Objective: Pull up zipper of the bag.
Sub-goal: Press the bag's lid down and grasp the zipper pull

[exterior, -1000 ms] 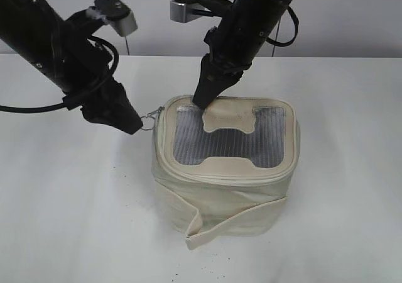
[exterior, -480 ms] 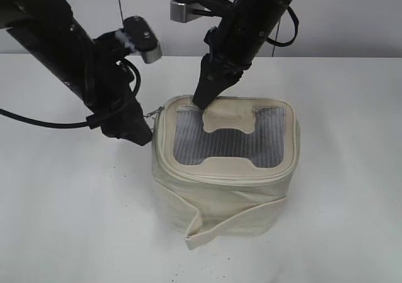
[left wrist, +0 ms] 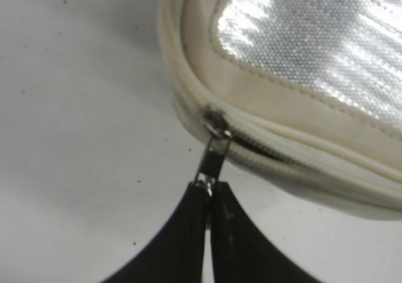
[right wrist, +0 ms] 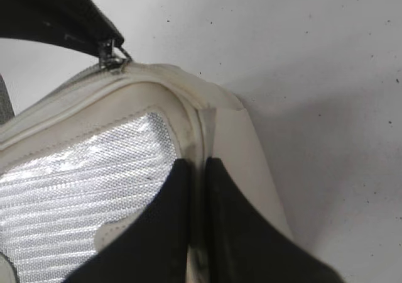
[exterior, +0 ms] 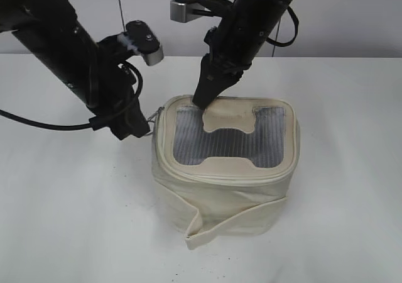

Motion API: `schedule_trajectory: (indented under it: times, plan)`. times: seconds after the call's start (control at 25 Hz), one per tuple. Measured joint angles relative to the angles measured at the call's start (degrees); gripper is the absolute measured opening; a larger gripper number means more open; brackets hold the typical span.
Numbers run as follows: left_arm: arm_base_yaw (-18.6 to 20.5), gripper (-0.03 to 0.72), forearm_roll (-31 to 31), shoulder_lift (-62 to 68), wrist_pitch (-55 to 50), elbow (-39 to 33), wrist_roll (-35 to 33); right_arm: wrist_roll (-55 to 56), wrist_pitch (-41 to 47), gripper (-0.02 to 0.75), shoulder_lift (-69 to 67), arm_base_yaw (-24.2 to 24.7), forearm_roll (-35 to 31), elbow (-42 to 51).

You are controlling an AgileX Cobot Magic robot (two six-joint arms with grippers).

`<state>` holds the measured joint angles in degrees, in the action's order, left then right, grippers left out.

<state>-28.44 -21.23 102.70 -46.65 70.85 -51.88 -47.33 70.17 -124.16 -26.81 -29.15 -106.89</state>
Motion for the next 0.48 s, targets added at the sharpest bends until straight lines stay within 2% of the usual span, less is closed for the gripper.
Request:
schedule_trajectory:
  times: [0.48]
  plan:
    - [0.0,-0.002,-2.3,-3.3,-11.6,0.4,10.5,3.8,0.1,0.038,0.0,0.0,0.1,0.0]
